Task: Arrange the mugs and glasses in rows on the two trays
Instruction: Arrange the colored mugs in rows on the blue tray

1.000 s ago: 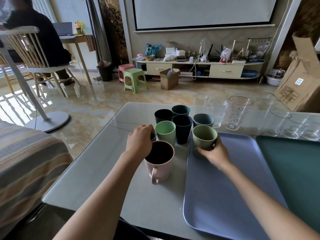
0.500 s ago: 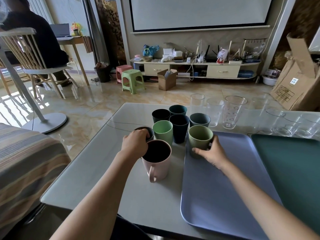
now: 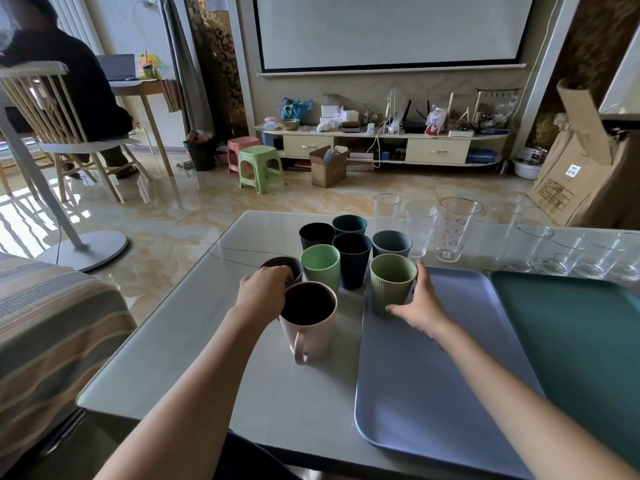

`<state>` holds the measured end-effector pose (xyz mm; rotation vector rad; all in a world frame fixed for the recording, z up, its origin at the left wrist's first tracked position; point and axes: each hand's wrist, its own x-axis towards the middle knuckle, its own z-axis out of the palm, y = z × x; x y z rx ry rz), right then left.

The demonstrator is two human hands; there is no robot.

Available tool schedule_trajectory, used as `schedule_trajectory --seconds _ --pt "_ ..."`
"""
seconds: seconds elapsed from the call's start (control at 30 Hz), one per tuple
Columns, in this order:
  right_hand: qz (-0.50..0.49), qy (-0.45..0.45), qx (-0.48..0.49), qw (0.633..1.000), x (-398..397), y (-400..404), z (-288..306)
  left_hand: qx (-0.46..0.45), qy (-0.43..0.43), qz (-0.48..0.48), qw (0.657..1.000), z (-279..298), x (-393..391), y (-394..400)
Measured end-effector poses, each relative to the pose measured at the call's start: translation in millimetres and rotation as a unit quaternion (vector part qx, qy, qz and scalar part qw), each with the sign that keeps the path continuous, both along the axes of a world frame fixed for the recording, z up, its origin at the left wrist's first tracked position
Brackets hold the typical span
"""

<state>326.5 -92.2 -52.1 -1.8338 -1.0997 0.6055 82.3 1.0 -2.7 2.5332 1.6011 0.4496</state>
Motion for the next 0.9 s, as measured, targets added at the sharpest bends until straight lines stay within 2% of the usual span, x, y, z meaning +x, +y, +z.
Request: schedule_trajectory --seconds 0.07,0.13,0.2,0.3,0.4,0.53,0.67,0.77,0.9 --pt "-0.001 -0.140 0.008 0.990 -5 -5 7 -0.003 0.002 0.001 1.000 1 1 0" --pt "0.012 -0.298 0.004 0.954 -11 -10 15 -0.007 0.005 0.002 1.000 3 1 0" --pt "0.047 -0.359 -0.017 0.932 -20 -12 23 -0.009 0.006 0.002 1.000 4 2 -1" --pt "0.094 -0.412 0.000 0.906 -33 -1 37 -0.010 -0.002 0.005 1.000 5 0 -3" --pt "0.137 -0.502 -0.019 0.854 -47 27 52 -0.013 -0.009 0.011 1.000 6 -4 -3" --pt "0.173 -0.527 -0.050 0.831 -65 61 58 -0.007 -0.038 0.024 0.999 12 -9 -6" --pt "0.162 -0.559 -0.043 0.812 -75 75 50 0.028 -0.092 0.042 0.994 24 -9 -11" --pt "0.131 -0.546 0.023 0.827 -73 73 47 0.092 -0.120 0.045 0.987 34 -6 -12" --pt "0.062 -0.466 0.154 0.869 -57 60 59 0.153 -0.189 0.033 0.969 49 -2 -16"
